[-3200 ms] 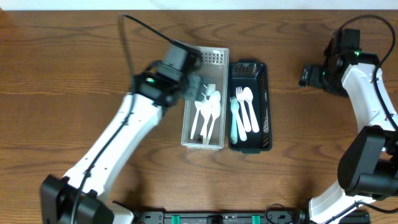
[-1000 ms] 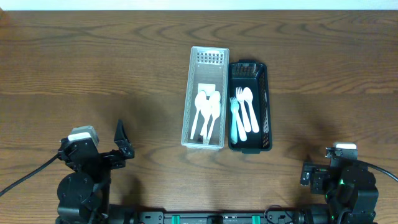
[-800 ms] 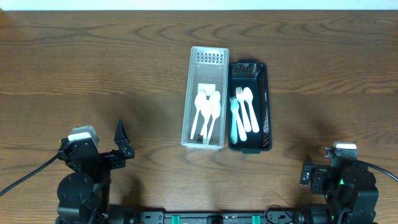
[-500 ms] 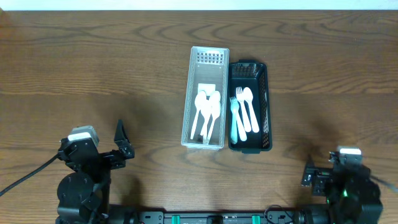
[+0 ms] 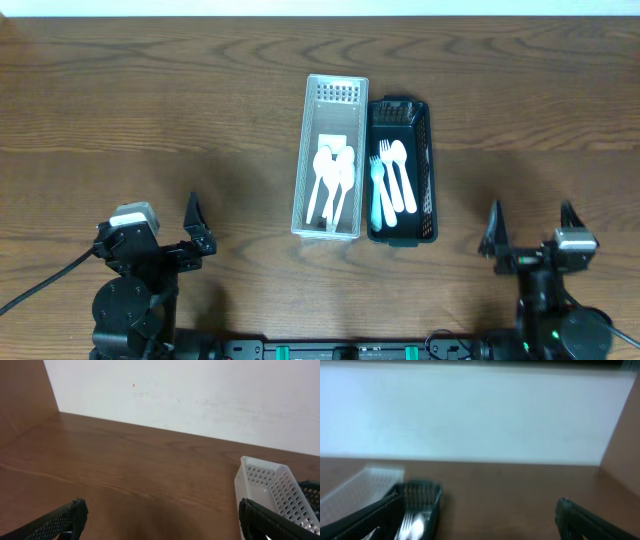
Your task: Pack container
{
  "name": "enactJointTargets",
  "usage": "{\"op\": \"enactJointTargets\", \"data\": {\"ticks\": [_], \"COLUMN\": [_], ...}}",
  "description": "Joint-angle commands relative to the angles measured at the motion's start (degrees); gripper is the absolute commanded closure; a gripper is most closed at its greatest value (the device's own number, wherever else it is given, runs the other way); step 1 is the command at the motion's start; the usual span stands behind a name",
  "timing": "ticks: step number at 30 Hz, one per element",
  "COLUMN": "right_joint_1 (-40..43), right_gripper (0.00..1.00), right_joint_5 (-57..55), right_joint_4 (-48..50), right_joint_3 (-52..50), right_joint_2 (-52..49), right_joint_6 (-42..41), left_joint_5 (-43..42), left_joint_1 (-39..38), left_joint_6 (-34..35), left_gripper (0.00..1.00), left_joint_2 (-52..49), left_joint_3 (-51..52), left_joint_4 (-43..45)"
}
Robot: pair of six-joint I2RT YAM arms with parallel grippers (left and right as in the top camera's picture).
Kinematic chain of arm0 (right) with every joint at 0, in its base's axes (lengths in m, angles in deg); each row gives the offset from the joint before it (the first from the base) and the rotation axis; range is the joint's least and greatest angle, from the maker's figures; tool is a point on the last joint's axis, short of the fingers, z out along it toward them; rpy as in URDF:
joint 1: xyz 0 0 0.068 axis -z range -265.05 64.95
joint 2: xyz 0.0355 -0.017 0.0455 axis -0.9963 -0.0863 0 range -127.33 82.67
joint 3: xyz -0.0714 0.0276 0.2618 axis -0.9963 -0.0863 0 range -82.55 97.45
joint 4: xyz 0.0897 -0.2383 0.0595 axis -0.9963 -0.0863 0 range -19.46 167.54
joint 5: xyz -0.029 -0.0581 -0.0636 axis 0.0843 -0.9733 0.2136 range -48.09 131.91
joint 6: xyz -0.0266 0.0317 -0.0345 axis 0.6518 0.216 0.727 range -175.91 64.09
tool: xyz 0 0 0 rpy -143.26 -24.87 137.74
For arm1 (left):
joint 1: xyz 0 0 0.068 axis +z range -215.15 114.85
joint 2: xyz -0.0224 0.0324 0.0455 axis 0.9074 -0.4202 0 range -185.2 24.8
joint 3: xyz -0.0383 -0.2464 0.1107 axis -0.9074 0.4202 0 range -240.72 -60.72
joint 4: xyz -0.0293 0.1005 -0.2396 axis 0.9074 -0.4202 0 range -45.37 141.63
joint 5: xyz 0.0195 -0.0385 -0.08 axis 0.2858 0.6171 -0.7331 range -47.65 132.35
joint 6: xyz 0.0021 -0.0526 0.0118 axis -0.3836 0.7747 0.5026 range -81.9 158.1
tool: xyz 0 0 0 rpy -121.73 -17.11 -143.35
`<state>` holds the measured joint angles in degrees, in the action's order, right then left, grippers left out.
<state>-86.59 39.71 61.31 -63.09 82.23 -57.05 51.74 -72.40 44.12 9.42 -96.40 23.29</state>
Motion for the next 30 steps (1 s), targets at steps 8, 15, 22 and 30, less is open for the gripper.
{"op": "enactJointTargets", "data": {"ticks": [8,15,22,30], "right_joint_1": [-0.9,-0.8,-0.8,-0.8], "right_gripper": [0.01,0.01,0.01,0.01], "right_joint_5": [1.3,1.2,1.2,1.2], "right_joint_4": [11.8,12.0,12.0,12.1], "right_joint_3": [-19.1,-19.1,-19.1,-19.1], "right_joint_2": [0.2,0.1,0.1,0.1], "right_joint_6": [-2.6,-2.6,-2.6,-2.6], "left_joint_5": [0.3,0.3,0.2,0.2], "left_joint_1": [-0.2,-0.2,-0.2,-0.2], "left_joint_6": [0.2,0.2,0.2,0.2], "left_gripper": [0.02,0.02,0.02,0.02], "left_joint_2": [0.0,0.0,0.0,0.0], "left_joint_3": [-0.1,-0.1,-0.1,-0.1], "left_joint_4": [0.0,0.0,0.0,0.0]}}
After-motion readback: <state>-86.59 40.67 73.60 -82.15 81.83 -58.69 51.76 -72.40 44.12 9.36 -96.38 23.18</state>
